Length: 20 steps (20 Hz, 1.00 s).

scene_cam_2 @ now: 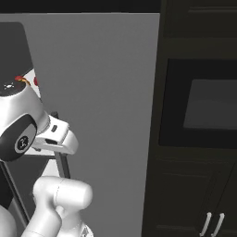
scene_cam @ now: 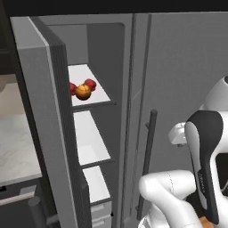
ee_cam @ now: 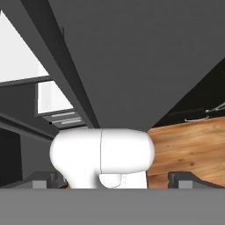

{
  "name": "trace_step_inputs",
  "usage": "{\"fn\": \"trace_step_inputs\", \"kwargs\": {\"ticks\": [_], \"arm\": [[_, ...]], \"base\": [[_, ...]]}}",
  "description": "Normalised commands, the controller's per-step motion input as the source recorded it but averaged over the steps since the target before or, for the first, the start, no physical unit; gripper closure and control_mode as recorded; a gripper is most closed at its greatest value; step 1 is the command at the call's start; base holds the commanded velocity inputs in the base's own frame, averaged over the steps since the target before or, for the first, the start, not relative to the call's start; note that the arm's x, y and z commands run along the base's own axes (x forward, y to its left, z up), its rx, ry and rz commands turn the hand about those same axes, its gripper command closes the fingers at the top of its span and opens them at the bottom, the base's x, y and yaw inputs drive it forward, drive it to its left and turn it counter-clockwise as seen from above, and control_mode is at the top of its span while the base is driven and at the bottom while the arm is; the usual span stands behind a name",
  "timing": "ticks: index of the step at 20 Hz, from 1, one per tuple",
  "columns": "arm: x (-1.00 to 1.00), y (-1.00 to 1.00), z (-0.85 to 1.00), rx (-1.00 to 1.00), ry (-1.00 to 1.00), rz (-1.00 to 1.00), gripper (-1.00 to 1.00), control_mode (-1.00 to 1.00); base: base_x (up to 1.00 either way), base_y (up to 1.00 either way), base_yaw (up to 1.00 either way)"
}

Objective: Take the bell pepper, bell pepper, and orange from the freezer and place them in the bowl on the counter.

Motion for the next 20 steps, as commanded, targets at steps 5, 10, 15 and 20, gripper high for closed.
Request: {"fn": "trace_step_inputs", "kwargs": {"ticks": [5,10,15,20], "arm": [[0.00,0.00,0.00,0.00,0.00,0.00,-1.00,1.00],[0.00,0.00,0.00,0.00,0.00,0.00,-1.00,1.00],[0.00,0.00,0.00,0.00,0.00,0.00,-1.00,1.00],[0.00,0.00,0.00,0.00,0.00,0.00,-1.00,1.00]], "base": [[0.28,0.10,-0.09],[0.01,0.44,0.00],[0.01,0.53,0.01],[0.00,0.66,0.15]]}}
